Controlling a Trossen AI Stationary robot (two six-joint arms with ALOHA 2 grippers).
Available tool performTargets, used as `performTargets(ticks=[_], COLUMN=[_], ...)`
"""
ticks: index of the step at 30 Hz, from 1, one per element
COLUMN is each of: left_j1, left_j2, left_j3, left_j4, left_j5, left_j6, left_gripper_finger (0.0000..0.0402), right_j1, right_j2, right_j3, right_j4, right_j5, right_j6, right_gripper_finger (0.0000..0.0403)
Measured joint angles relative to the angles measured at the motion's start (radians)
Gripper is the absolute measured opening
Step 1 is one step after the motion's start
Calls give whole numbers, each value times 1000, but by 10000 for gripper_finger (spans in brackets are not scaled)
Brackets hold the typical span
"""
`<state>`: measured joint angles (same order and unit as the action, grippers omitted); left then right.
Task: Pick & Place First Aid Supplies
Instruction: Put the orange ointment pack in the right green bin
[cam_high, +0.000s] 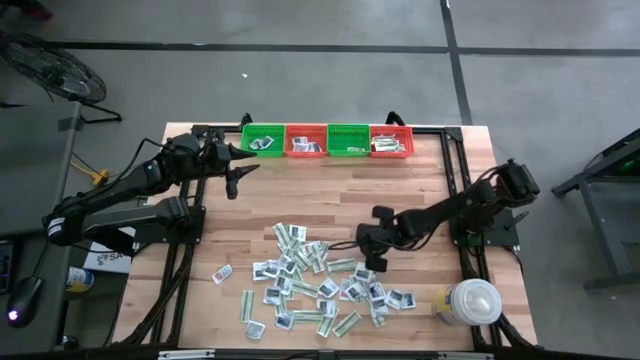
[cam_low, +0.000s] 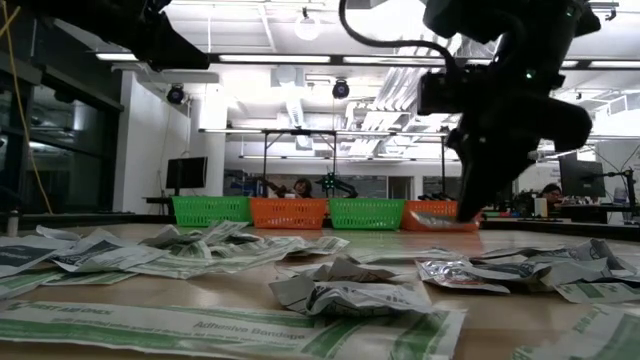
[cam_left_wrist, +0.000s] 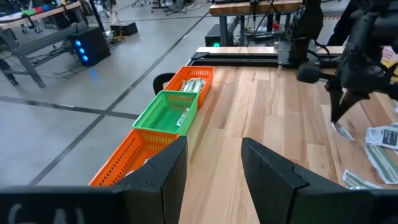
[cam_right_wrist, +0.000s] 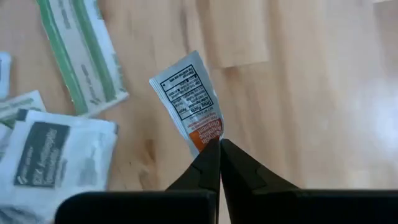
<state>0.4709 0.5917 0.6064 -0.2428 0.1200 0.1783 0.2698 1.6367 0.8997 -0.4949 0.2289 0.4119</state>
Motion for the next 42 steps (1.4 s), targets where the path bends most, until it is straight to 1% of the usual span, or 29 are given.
performTargets(ticks=[7,12,14,18,22,25,29,36,42], left_j1=[0,0,0,0,0,0,0,1,1], left_j2=[0,0,0,1,10,26,47,66,66], left_j3=[0,0,0,0,0,0,0,0,0], left_j4=[7,7,8,8,14,34,97,153,175], left_j5=[-10,-62,-99,-166,-215,-213,-218,-317,-402], left_j6=[-5,-7,-7,-26,-12,-1,39,66,102], left_gripper_finger=[149,149,149,149,149,149,149,149,149], right_j1=[-73,-173,-219,-329,-455,-552,-666,-839,-926], right_j2=[-101,-171,-195,-233,-236,-210,-163,1,167], right_j3=[1,2,3,3,9,56,163,364,488], right_j4=[-62,-65,-62,-52,-21,-46,-63,-114,-130], right_j5=[49,55,53,29,-33,-87,-116,-151,-216], right_j6=[-107,-208,-240,-328,-433,-484,-554,-670,-729], right_gripper_finger=[0,0,0,0,0,0,0,0,0])
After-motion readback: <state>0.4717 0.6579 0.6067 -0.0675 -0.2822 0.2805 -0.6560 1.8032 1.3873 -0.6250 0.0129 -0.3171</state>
